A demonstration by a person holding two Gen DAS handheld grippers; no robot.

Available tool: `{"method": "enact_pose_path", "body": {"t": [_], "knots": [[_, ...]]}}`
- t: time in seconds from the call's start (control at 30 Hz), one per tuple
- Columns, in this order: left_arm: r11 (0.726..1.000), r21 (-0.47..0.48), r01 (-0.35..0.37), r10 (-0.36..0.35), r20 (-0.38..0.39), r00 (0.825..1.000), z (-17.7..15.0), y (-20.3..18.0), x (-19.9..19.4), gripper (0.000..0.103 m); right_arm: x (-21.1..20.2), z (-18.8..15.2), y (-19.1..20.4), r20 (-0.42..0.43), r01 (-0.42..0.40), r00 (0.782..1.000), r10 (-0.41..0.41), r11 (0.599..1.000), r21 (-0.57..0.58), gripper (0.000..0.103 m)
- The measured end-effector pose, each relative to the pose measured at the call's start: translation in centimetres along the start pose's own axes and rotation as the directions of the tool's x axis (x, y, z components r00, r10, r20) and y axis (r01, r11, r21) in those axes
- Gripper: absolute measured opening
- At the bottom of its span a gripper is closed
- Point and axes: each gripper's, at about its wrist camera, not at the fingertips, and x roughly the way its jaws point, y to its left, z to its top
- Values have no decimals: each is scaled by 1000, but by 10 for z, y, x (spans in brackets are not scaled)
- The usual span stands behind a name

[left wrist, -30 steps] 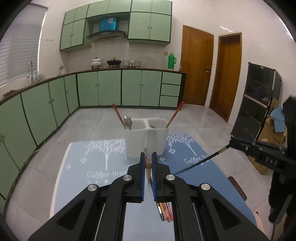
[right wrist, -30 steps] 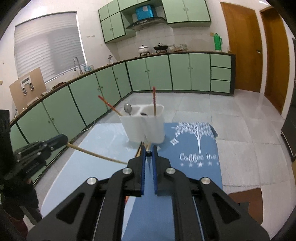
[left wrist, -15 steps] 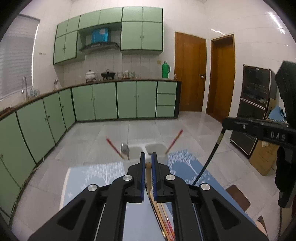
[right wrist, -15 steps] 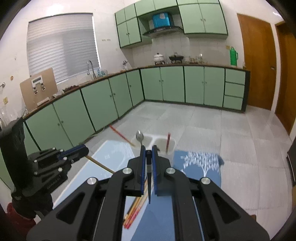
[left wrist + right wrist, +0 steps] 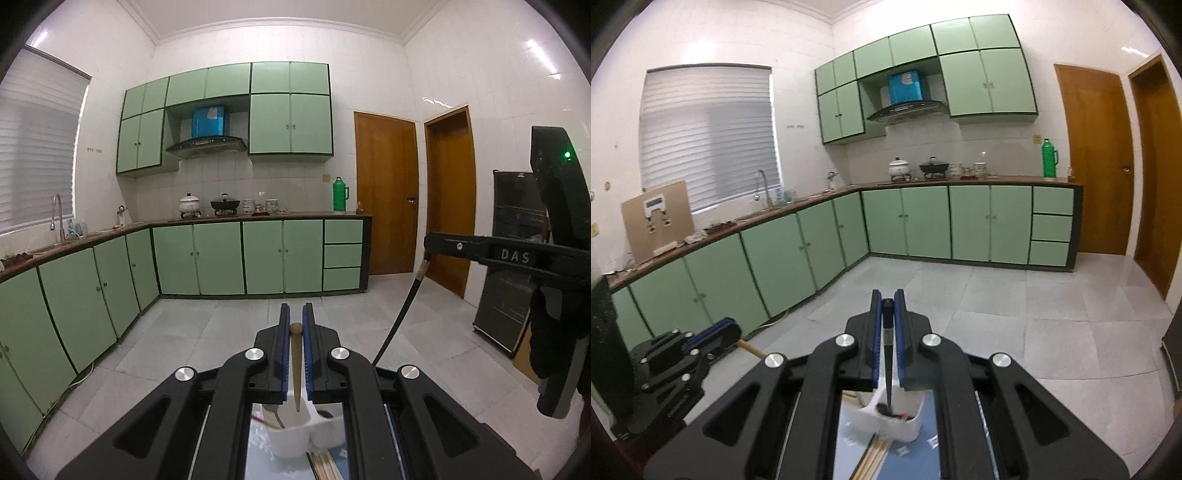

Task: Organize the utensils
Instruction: 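Lift both held chopsticks and carry them above the white holder, then lower the chopsticks into the holder and open both tools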

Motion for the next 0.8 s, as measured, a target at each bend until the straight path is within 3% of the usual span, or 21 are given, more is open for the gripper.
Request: {"method": "enact_pose_path", "body": {"t": [0.27, 0.43, 0.57, 0.6, 0.73, 0.8], "knots": [[1000, -30, -10, 8, -80, 997, -31, 10, 66, 6, 67, -32, -24, -87, 23, 996, -20, 999, 36, 6], [999, -34, 0, -4, -136, 991, -46, 12, 87, 7, 89, -51, -24, -151, 16, 988, -11, 999, 28, 7], [999, -39, 10, -15, -138, 990, -44, 15, 84, 12, 88, -53, -30, -153, 13, 988, -2, 998, 67, 20], [999, -38, 10, -15, -134, 991, -43, 16, 81, 16, 83, -52, -32, -142, 16, 990, -5, 997, 76, 27], [999, -51, 14, -20, -109, 994, -36, 16, 60, 30, 61, -46, -35, -94, 27, 995, -17, 995, 101, 37], [998, -62, 14, -20, -97, 995, -36, 17, 46, 40, 44, -47, -37, -77, 42, 996, -34, 993, 107, 49]]}}
